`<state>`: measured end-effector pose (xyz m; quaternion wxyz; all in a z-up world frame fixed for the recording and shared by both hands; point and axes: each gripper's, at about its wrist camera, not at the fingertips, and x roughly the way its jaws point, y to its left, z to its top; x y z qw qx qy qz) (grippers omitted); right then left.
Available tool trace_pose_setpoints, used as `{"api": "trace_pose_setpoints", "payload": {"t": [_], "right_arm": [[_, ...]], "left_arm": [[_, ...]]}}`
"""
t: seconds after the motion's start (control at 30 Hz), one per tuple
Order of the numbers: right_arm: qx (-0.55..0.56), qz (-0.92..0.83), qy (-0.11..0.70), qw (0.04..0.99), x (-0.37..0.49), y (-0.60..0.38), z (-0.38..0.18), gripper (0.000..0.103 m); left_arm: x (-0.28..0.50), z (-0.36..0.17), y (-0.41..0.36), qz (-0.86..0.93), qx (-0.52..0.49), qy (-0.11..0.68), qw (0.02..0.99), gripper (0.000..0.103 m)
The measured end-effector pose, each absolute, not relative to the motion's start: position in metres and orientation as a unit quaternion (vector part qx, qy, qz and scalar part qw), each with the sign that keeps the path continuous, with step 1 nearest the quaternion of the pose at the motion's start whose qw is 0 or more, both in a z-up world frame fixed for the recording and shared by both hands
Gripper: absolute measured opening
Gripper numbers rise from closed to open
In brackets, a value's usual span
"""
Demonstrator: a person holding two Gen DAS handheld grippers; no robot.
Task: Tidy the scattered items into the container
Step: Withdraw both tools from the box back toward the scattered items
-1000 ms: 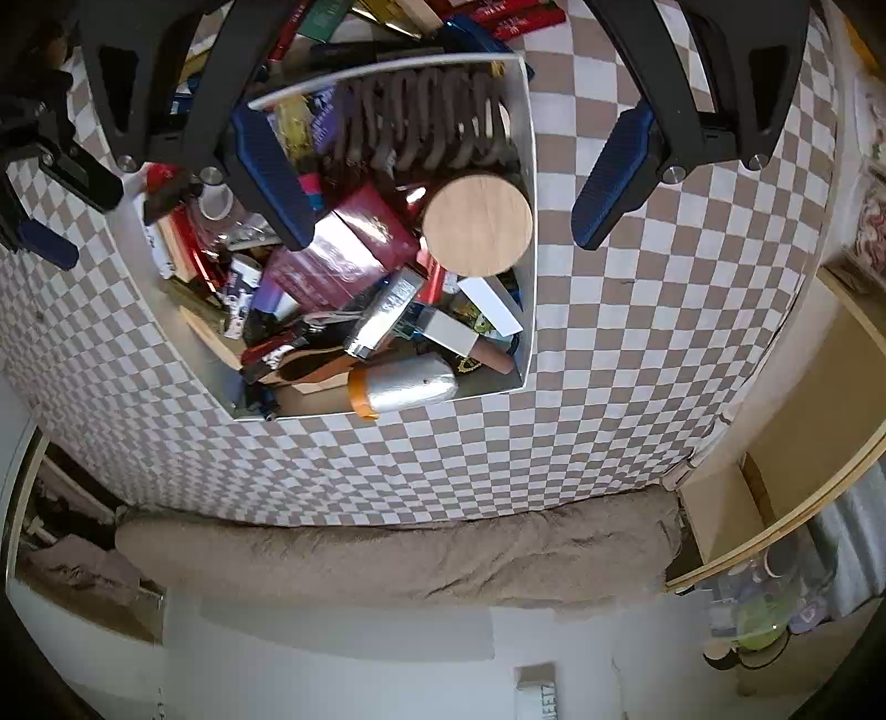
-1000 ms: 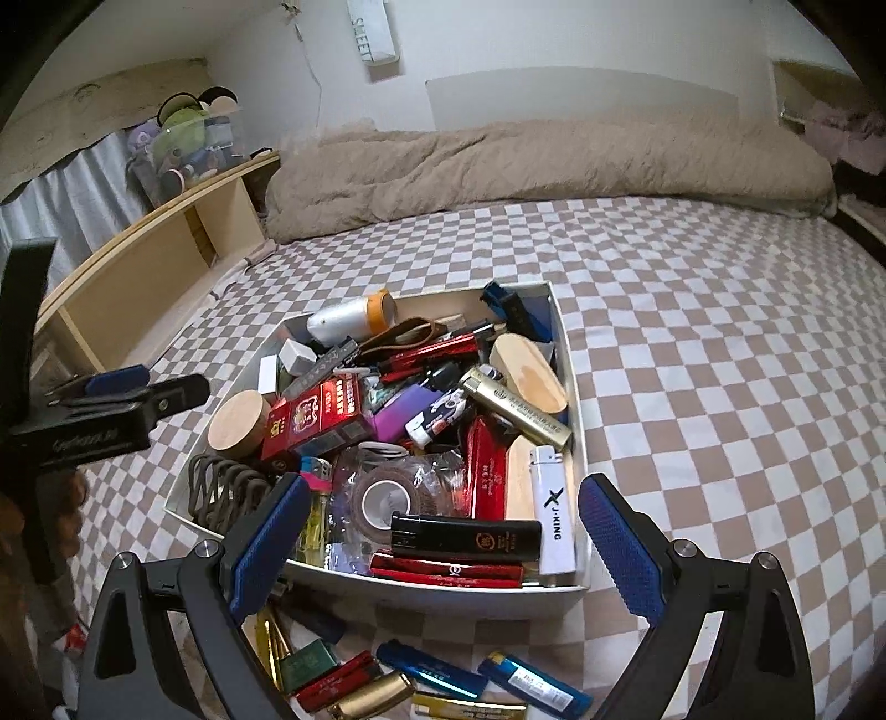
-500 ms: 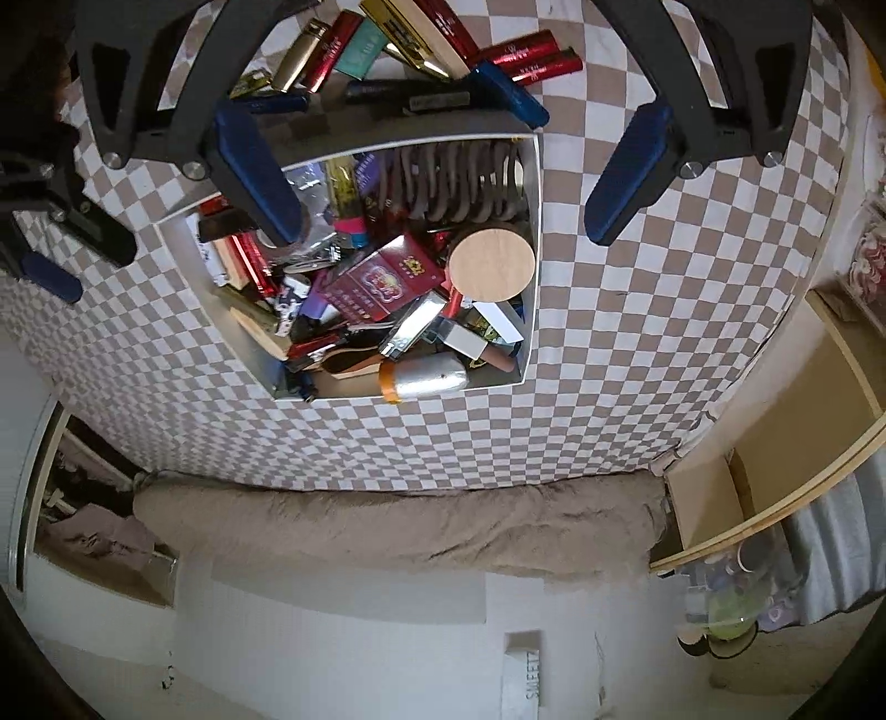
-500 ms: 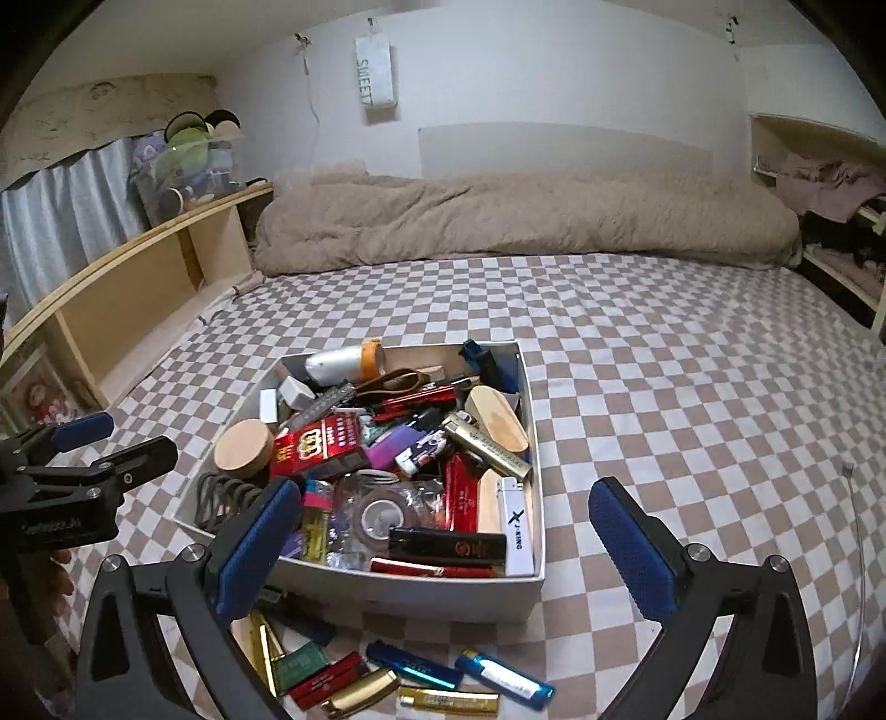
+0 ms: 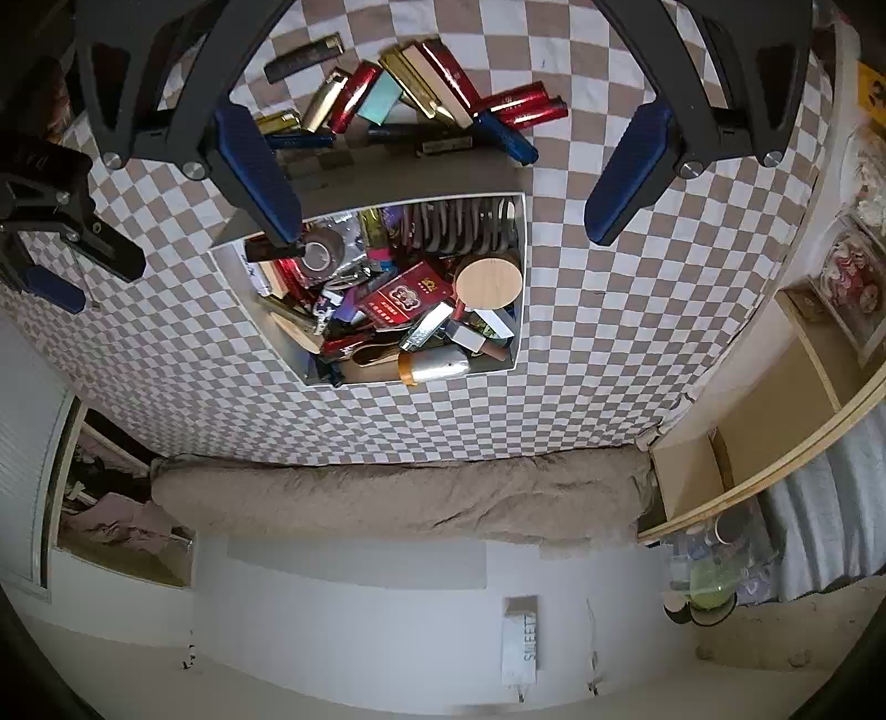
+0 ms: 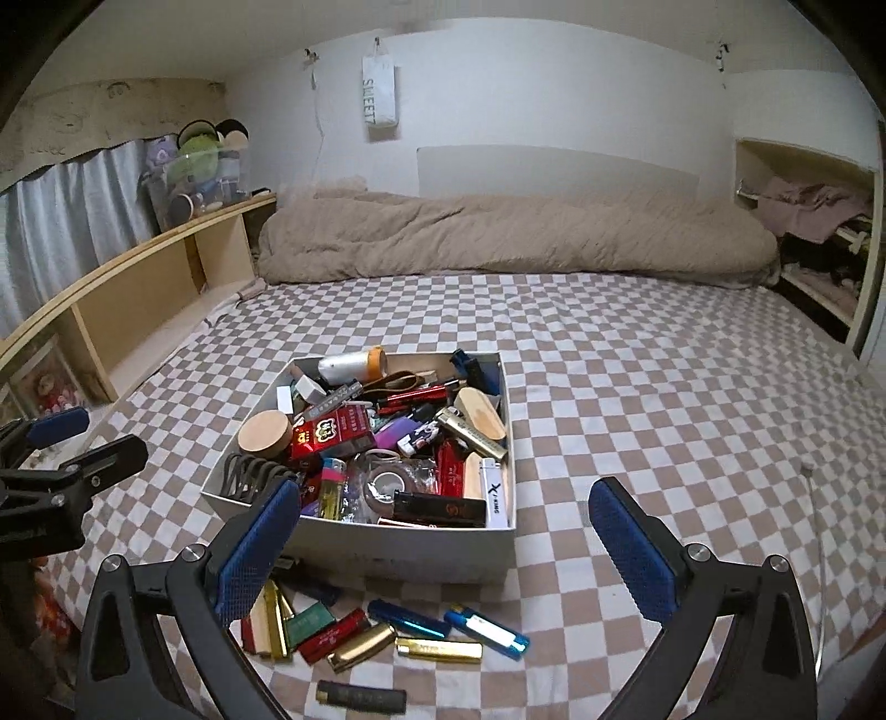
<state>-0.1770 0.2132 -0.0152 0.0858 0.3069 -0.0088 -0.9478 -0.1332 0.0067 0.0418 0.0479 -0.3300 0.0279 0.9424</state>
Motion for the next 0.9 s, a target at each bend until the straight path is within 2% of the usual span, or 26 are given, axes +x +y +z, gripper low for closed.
{"api": "trace_pose_setpoints", "payload": {"t": [0.9], "right_arm": [[0.274,-0.959,-0.018,0.062,-0.094,0.239,0.020,0.103]], "left_arm": [[-0.038,0.090,0.003,0.962,-0.269,0.005,0.046,0.103]]}}
